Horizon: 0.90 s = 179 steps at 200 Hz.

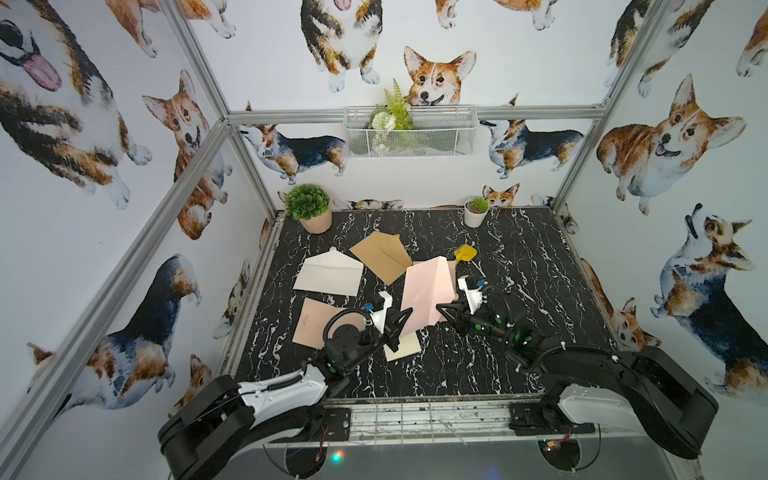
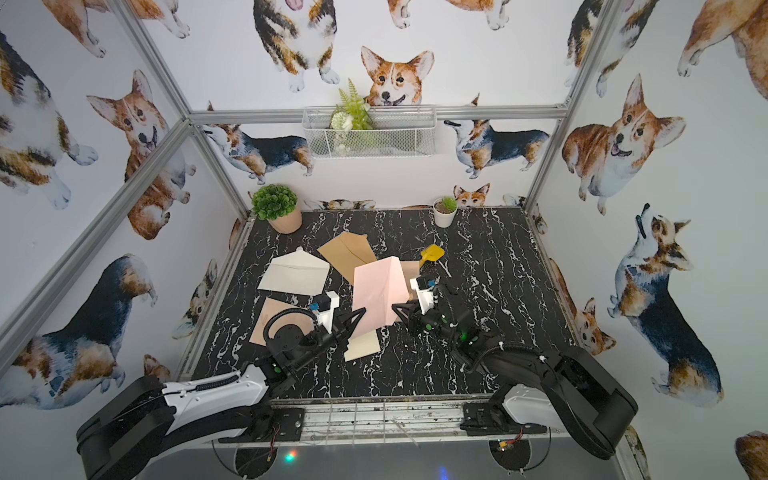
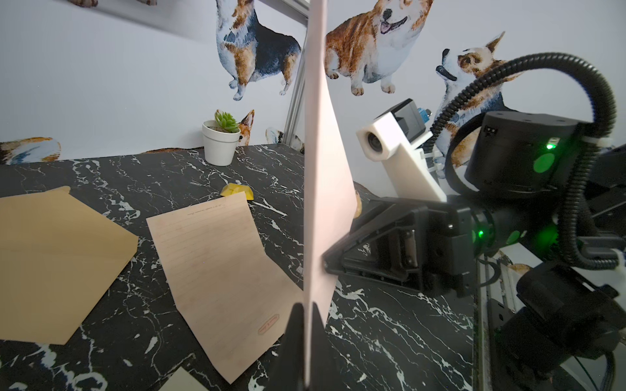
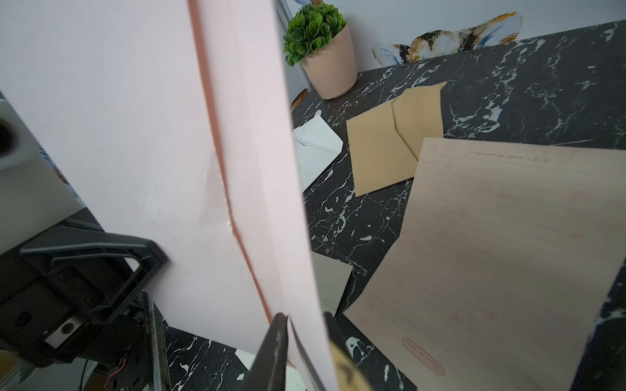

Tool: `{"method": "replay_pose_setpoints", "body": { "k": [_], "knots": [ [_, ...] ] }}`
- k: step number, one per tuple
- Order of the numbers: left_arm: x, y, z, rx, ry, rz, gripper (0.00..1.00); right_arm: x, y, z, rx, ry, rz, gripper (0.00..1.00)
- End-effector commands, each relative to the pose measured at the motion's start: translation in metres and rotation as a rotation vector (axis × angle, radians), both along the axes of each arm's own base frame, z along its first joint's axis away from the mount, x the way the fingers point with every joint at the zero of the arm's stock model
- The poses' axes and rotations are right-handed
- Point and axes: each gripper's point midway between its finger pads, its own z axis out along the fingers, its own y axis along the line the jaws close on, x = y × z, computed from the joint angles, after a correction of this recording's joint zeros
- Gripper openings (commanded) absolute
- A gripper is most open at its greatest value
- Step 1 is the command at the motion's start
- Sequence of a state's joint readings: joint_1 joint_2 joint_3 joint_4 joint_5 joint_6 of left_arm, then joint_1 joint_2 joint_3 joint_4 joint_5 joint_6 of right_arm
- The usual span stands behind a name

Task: Take the letter paper out of the envelope
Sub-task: Place the envelope at the center of the board.

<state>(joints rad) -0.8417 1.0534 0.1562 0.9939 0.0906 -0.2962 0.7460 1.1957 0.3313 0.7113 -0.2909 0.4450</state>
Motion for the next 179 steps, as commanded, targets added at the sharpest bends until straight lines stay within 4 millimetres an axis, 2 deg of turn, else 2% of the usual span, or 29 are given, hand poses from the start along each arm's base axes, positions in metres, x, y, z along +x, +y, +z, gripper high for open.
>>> {"method": "replay_pose_setpoints", "body": {
  "k": [1, 34, 45, 55, 60, 73, 100, 125, 137, 147, 154, 169, 179],
  "knots": [
    [0.002, 0.004, 0.013, -0.038, -0.037, 0.022, 0.0, 0.001, 0.001, 0.015, 0.041, -0.048, 0.001, 0.13],
    [0.008, 0.012, 0.011, -0.029, -0.025, 0.08, 0.0, 0.0, -0.004, 0.018, 0.043, -0.062, -0.015, 0.0],
    [0.011, 0.016, 0.009, -0.024, -0.018, 0.106, 0.0, -0.001, -0.007, 0.019, 0.04, -0.068, -0.026, 0.0],
    [0.013, 0.019, 0.009, -0.024, -0.016, 0.125, 0.1, 0.0, -0.009, 0.015, 0.027, -0.065, -0.035, 0.0],
    [0.013, 0.02, 0.008, -0.023, -0.015, 0.131, 0.16, -0.001, -0.011, 0.024, 0.043, -0.088, -0.042, 0.0],
    [0.015, 0.023, 0.007, -0.02, -0.01, 0.155, 0.35, -0.002, -0.016, 0.026, 0.031, -0.1, -0.056, 0.0],
    [0.026, 0.039, -0.001, -0.004, 0.027, 0.266, 0.48, 0.007, -0.038, 0.025, 0.015, -0.099, -0.162, 0.0],
    [0.031, 0.057, -0.005, -0.008, 0.035, 0.355, 0.49, 0.023, -0.082, 0.021, 0.059, -0.038, -0.294, 0.0],
    [0.032, 0.061, -0.004, -0.002, 0.033, 0.373, 0.49, 0.034, -0.113, 0.018, 0.069, -0.002, -0.402, 0.0],
    [0.032, 0.063, -0.005, 0.001, 0.032, 0.381, 0.49, 0.043, -0.152, 0.014, 0.063, 0.039, -0.545, 0.0],
    [0.032, 0.063, -0.005, 0.001, 0.032, 0.383, 0.49, 0.045, -0.164, 0.014, 0.064, 0.046, -0.588, 0.0],
    [0.033, 0.063, -0.005, 0.003, 0.033, 0.385, 0.49, 0.049, -0.205, 0.013, 0.079, 0.068, -0.722, 0.0],
    [0.033, 0.062, -0.006, 0.005, 0.036, 0.382, 0.49, 0.049, -0.224, 0.013, 0.099, 0.079, -0.775, 0.0]
  ]
}}
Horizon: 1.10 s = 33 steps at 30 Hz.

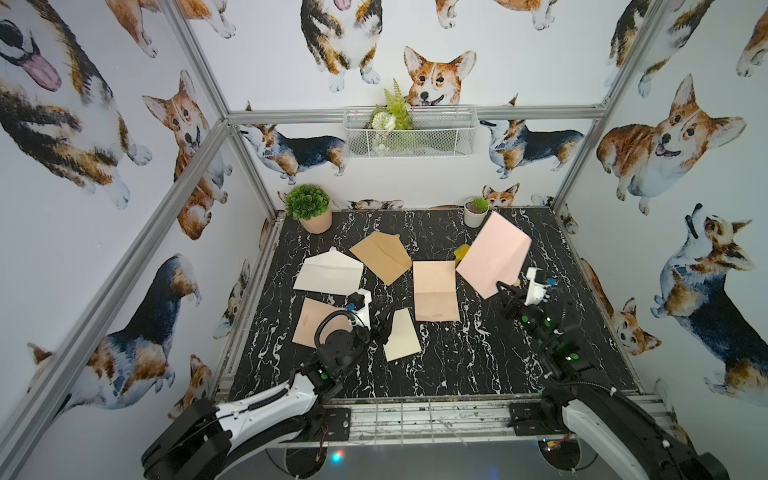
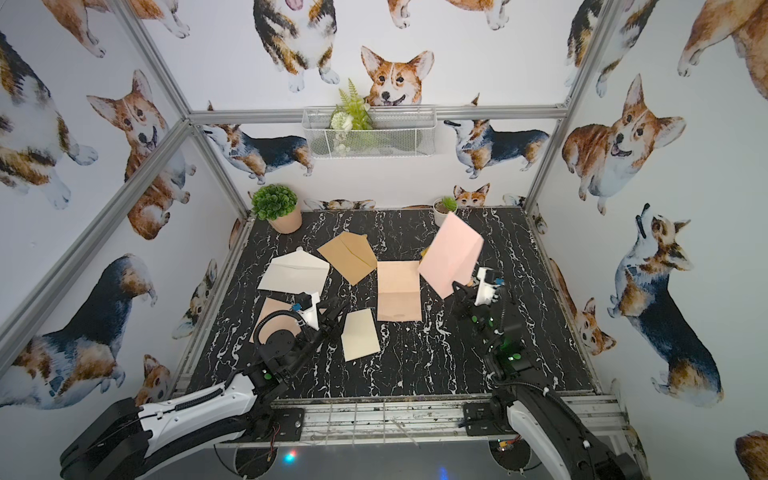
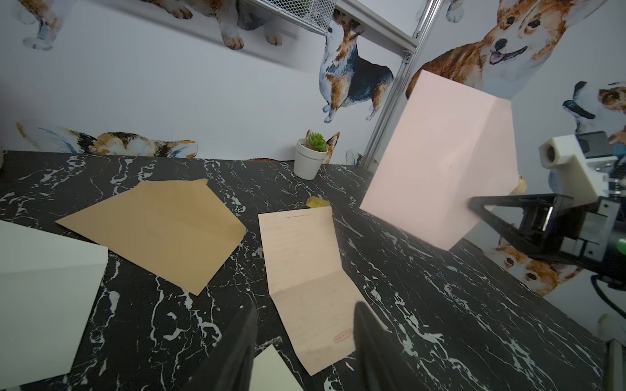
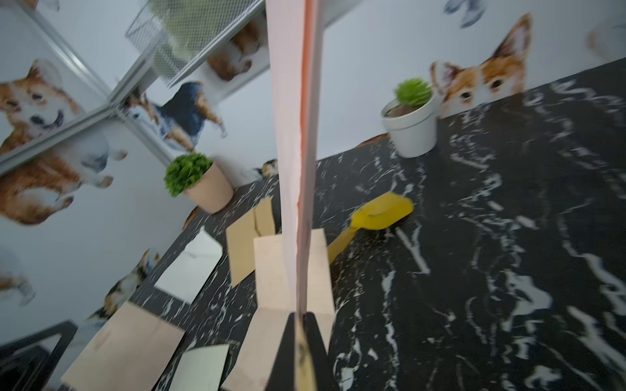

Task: Take the letter paper out of the envelope
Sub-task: Place the envelope at the center of the board.

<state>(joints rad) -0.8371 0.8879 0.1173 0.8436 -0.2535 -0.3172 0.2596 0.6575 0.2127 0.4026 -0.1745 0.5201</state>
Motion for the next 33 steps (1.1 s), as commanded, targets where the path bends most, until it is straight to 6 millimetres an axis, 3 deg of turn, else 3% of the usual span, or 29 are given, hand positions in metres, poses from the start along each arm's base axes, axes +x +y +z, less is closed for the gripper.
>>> {"method": "replay_pose_setpoints", "body": {
  "k": [1, 5, 12, 14, 15, 17, 19, 26, 29, 33],
  "knots": [
    [0.003, 0.005, -0.002, 0.003, 0.006, 0.033, 0.49, -0.002, -0.053, -0.025, 0.061, 0.134, -0.166, 0.0],
    [0.004, 0.002, -0.004, 0.005, 0.012, 0.024, 0.49, 0.003, -0.076, -0.038, 0.171, 0.216, -0.177, 0.0],
    [0.005, 0.001, -0.005, 0.011, 0.015, 0.025, 0.49, 0.031, -0.066, -0.085, 0.377, 0.448, -0.001, 0.0],
    [0.005, 0.002, -0.006, 0.016, 0.015, 0.029, 0.49, 0.041, -0.063, -0.09, 0.423, 0.465, 0.036, 0.0],
    [0.006, 0.002, -0.006, 0.018, 0.015, 0.031, 0.49, 0.044, -0.063, -0.092, 0.436, 0.468, 0.049, 0.07],
    [0.006, 0.003, -0.007, 0.023, 0.016, 0.034, 0.49, 0.049, -0.063, -0.1, 0.464, 0.479, 0.054, 0.38],
    [0.006, 0.004, -0.008, 0.028, 0.017, 0.039, 0.49, 0.049, -0.065, -0.105, 0.479, 0.467, 0.033, 0.52],
    [0.008, 0.003, -0.009, 0.032, 0.022, 0.043, 0.49, 0.024, -0.08, -0.115, 0.354, 0.485, -0.128, 0.6],
    [0.009, 0.001, -0.012, 0.041, 0.034, 0.042, 0.49, 0.006, -0.078, -0.094, 0.223, 0.443, -0.183, 0.62],
    [0.013, -0.001, -0.016, 0.065, 0.059, 0.047, 0.49, -0.03, -0.055, -0.06, 0.074, 0.351, -0.173, 0.62]
  ]
}}
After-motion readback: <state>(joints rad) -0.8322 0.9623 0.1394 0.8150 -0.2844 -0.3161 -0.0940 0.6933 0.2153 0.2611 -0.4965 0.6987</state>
